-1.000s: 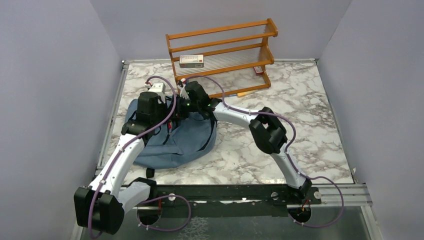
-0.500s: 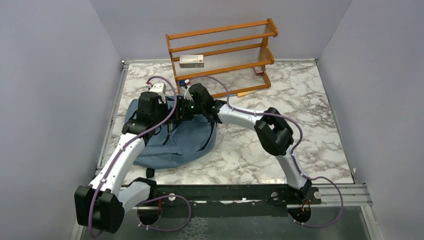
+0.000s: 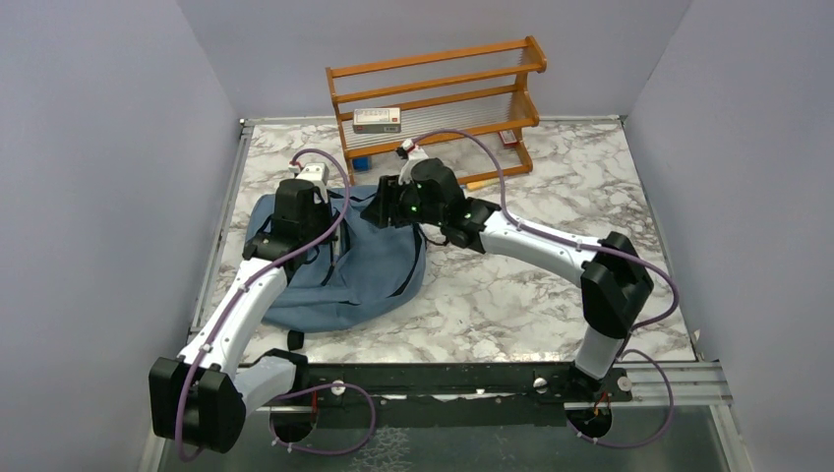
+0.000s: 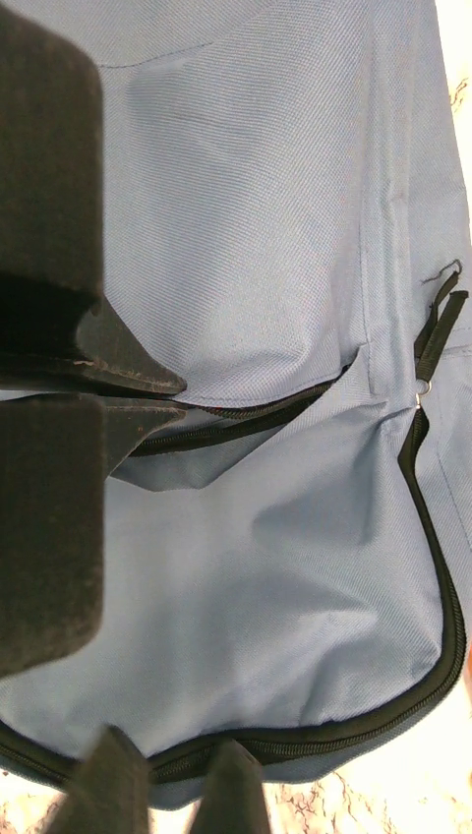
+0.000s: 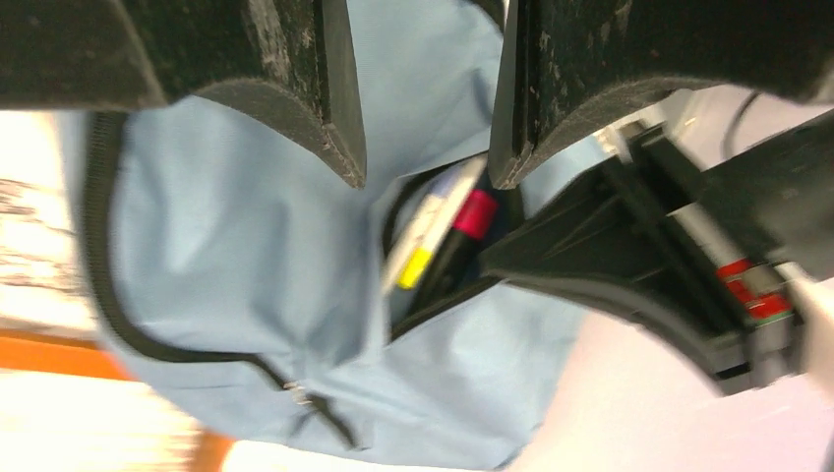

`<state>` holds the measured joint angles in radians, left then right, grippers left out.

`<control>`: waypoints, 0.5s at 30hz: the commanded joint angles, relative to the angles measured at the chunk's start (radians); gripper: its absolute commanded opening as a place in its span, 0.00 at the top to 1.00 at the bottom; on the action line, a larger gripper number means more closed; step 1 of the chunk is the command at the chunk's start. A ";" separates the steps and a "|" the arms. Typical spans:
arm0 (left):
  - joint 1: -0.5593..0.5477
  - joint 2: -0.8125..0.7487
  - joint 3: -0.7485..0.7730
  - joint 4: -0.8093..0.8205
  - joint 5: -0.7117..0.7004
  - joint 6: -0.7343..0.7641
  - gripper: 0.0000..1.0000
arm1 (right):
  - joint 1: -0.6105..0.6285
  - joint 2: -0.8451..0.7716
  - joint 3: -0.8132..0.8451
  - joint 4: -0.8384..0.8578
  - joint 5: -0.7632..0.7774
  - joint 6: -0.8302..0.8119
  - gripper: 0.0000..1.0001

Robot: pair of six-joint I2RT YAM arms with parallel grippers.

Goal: Pack the student bag
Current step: Place the stationery in the student bag.

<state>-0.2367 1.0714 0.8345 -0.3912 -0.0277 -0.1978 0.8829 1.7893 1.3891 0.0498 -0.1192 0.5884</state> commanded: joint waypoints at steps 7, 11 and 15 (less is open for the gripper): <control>-0.007 -0.010 0.016 0.048 0.015 0.000 1.00 | -0.159 -0.048 -0.118 -0.145 0.416 -0.084 0.48; -0.007 -0.022 0.006 0.046 0.016 0.004 1.00 | -0.268 -0.013 -0.148 -0.131 0.470 -0.041 0.47; -0.007 -0.036 0.004 0.043 0.020 0.015 1.00 | -0.363 0.049 -0.151 -0.107 0.473 0.030 0.42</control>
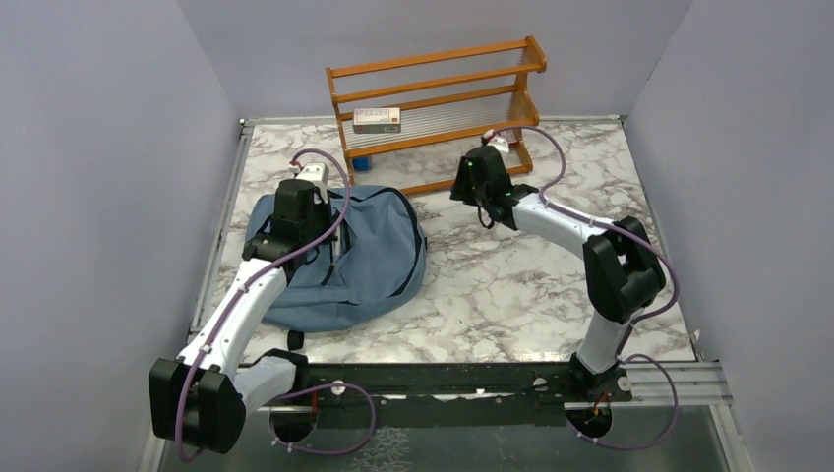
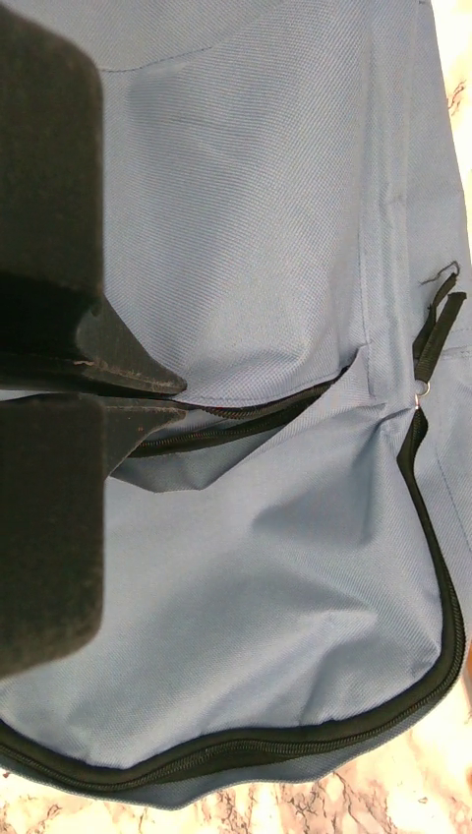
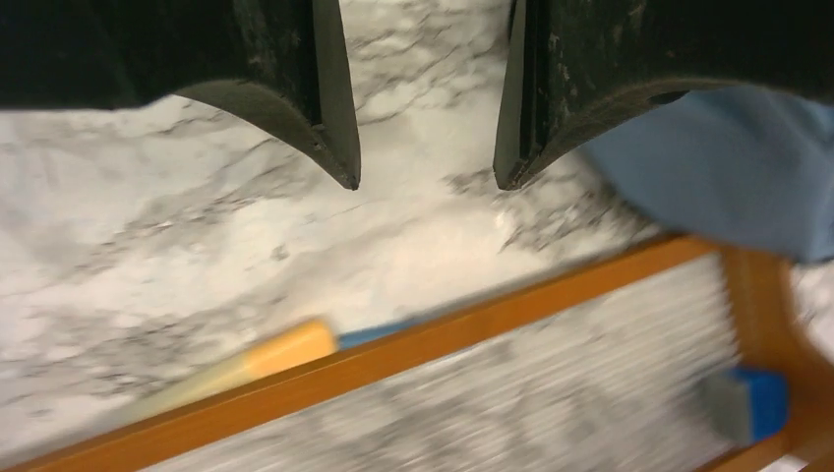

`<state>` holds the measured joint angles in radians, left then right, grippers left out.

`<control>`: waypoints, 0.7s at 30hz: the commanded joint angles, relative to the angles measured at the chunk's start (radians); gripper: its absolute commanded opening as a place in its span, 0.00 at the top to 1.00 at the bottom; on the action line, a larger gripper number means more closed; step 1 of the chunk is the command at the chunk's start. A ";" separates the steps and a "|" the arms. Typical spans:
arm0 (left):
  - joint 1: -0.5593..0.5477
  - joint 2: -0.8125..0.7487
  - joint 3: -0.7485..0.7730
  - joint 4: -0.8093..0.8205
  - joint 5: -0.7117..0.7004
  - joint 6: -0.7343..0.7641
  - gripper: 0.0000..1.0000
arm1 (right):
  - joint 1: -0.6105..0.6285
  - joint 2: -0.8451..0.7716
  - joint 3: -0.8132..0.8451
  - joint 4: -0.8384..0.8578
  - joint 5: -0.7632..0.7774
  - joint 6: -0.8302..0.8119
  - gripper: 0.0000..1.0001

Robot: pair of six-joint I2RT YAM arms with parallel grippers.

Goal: Pack the student bag
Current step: Place the stationery in the student bag, then move the distractor to the center of the board.

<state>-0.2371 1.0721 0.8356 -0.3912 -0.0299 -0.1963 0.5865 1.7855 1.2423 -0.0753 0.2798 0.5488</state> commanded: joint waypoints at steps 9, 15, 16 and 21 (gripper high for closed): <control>-0.007 -0.079 -0.001 0.036 0.010 0.045 1.00 | -0.183 0.198 0.068 0.055 0.041 0.151 0.37; -0.007 -0.074 0.000 0.031 0.008 0.060 1.00 | -0.195 0.276 0.123 0.066 0.109 0.153 0.35; -0.007 -0.076 -0.002 0.032 0.010 0.060 1.00 | -0.199 0.282 0.121 0.067 0.114 0.157 0.35; -0.007 -0.088 -0.010 0.023 0.010 0.067 1.00 | -0.213 0.311 0.127 0.105 0.109 0.164 0.35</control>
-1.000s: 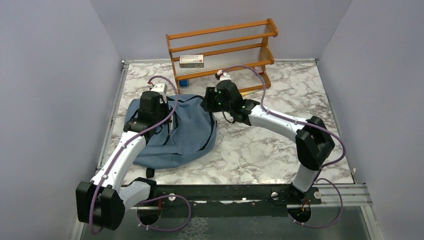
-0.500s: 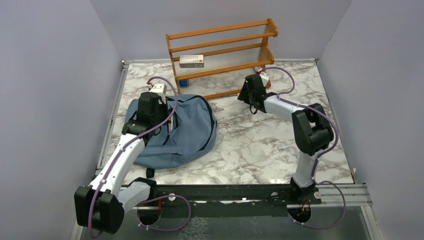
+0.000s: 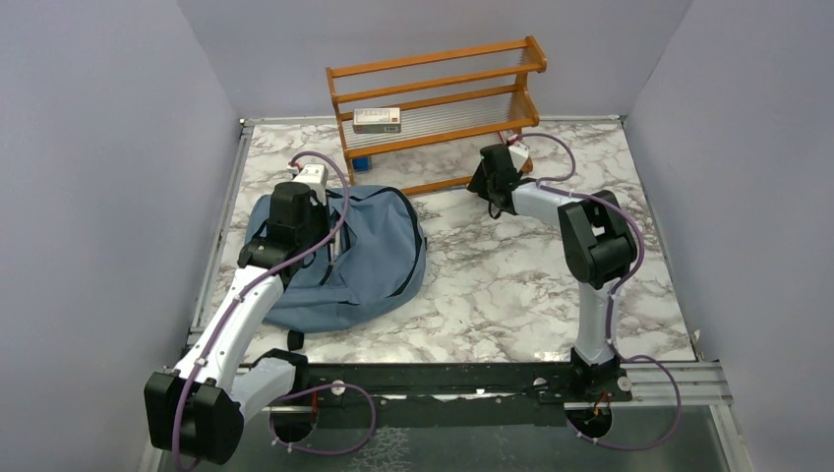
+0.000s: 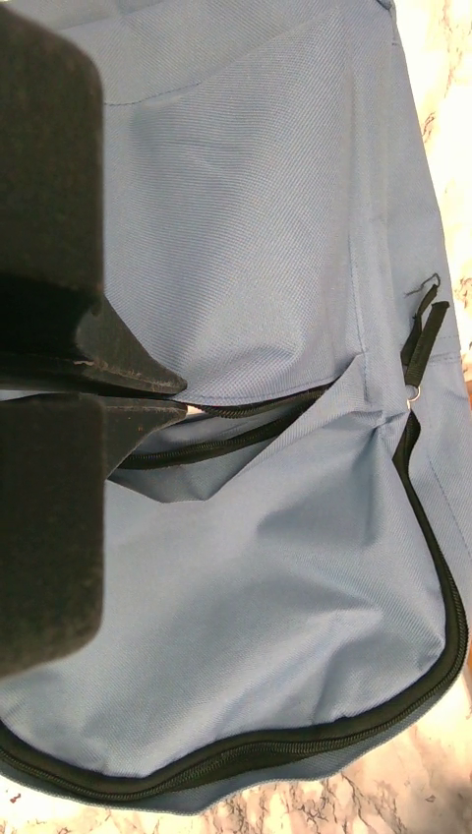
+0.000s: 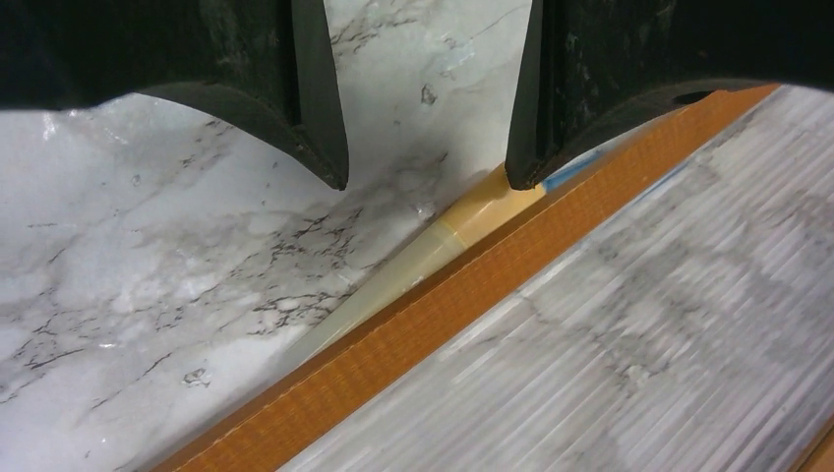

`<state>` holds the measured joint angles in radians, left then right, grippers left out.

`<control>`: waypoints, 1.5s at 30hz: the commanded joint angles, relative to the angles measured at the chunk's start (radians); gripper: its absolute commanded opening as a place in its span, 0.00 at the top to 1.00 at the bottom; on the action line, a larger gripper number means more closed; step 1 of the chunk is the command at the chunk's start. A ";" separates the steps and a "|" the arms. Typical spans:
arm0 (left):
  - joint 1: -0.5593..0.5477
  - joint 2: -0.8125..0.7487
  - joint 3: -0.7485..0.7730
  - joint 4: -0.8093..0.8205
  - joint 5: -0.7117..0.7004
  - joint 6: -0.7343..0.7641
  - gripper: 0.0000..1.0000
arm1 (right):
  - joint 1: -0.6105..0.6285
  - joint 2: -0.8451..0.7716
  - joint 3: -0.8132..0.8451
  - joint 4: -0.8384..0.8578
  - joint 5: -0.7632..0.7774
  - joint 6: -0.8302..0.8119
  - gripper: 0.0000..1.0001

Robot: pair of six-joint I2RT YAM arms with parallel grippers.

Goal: Pack the student bag
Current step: Move the distractor to the center of the board, then pick up the stationery from the center of the board.

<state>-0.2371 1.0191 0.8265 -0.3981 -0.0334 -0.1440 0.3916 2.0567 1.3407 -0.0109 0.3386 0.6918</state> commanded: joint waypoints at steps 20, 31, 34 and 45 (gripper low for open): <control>-0.007 -0.033 0.002 0.017 0.004 0.034 1.00 | -0.034 0.193 0.210 -0.105 -0.017 -0.037 0.35; -0.007 -0.030 0.006 0.012 0.007 0.040 1.00 | -0.034 0.224 0.288 -0.255 -0.037 -0.126 0.40; -0.007 -0.023 0.009 0.013 0.009 0.039 1.00 | -0.036 0.209 0.285 -0.298 -0.036 -0.161 0.42; -0.007 -0.007 0.016 0.015 0.021 0.040 1.00 | -0.089 0.105 0.126 -0.327 -0.159 -0.246 0.60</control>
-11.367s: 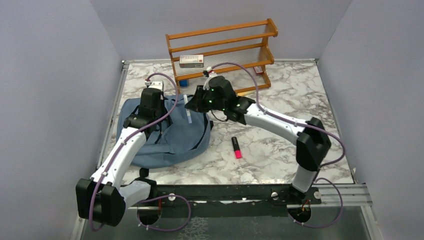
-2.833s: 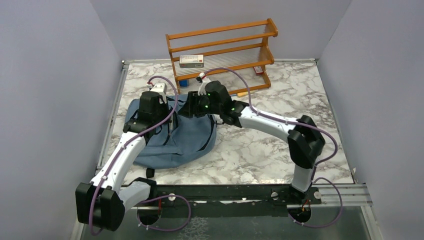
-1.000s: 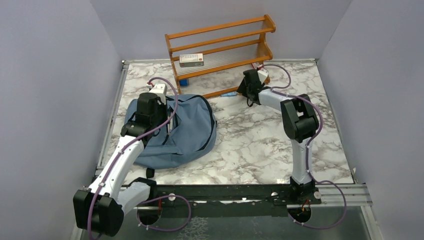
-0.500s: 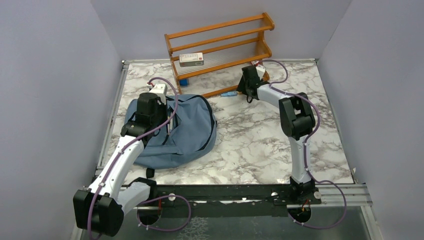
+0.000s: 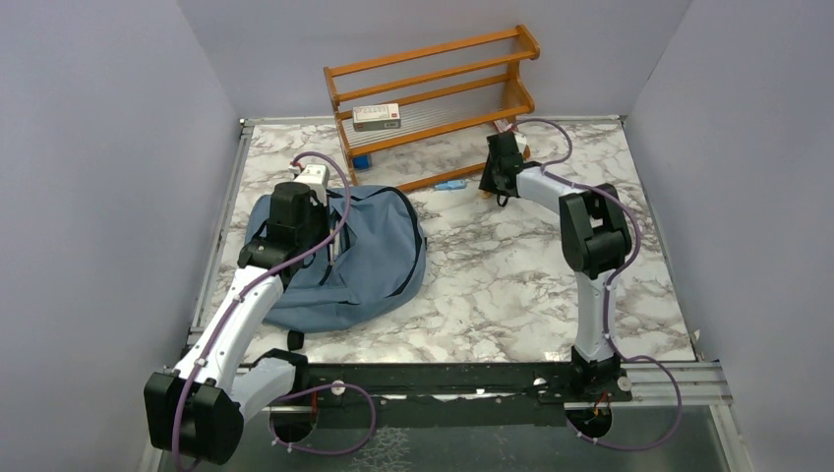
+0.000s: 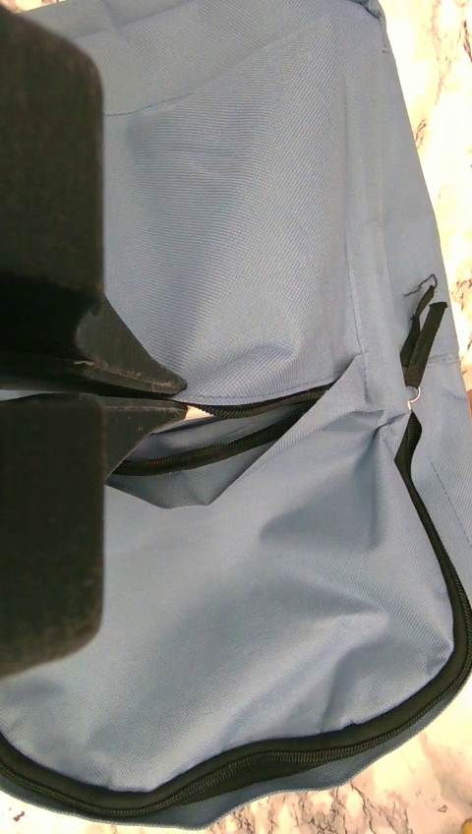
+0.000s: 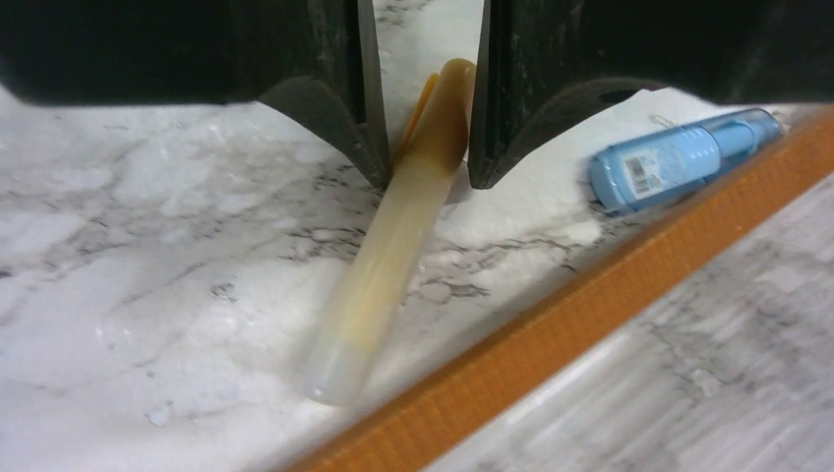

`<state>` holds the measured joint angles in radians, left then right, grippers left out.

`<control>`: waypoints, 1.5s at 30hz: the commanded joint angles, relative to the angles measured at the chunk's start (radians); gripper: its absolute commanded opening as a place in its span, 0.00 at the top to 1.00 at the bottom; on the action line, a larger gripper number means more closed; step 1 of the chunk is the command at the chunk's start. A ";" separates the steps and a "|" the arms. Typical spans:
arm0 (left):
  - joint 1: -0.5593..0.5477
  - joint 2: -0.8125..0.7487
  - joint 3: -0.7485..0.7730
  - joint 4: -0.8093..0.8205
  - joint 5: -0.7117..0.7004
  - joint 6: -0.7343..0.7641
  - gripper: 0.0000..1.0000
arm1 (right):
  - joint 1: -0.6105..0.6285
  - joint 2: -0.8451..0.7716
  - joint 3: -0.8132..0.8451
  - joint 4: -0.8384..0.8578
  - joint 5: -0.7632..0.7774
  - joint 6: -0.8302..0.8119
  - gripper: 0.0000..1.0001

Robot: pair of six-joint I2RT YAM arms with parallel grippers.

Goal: Pack the student bag
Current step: Pick up the stationery from the center of the board, then place the stationery in the student bag.

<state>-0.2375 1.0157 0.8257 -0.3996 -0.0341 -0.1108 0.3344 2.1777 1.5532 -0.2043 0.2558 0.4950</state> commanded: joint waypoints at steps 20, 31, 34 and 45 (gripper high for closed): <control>-0.006 0.034 0.016 0.049 0.063 -0.014 1.00 | -0.046 -0.422 -0.444 0.038 -0.328 -0.136 0.77; -0.006 0.046 0.027 0.059 0.069 -0.025 1.00 | -0.046 -0.582 -0.582 0.167 -0.600 -0.150 0.88; -0.006 0.046 0.026 0.061 0.072 -0.027 1.00 | -0.046 -0.622 -0.612 0.195 -0.674 -0.139 0.90; -0.006 0.046 0.031 0.068 0.087 -0.039 1.00 | -0.017 -0.657 -0.600 0.352 -1.079 -0.009 0.99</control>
<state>-0.2375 1.0668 0.8257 -0.3897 -0.0055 -0.1268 0.2955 1.5333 0.9329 0.0689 -0.6365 0.4107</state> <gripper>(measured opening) 0.008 0.260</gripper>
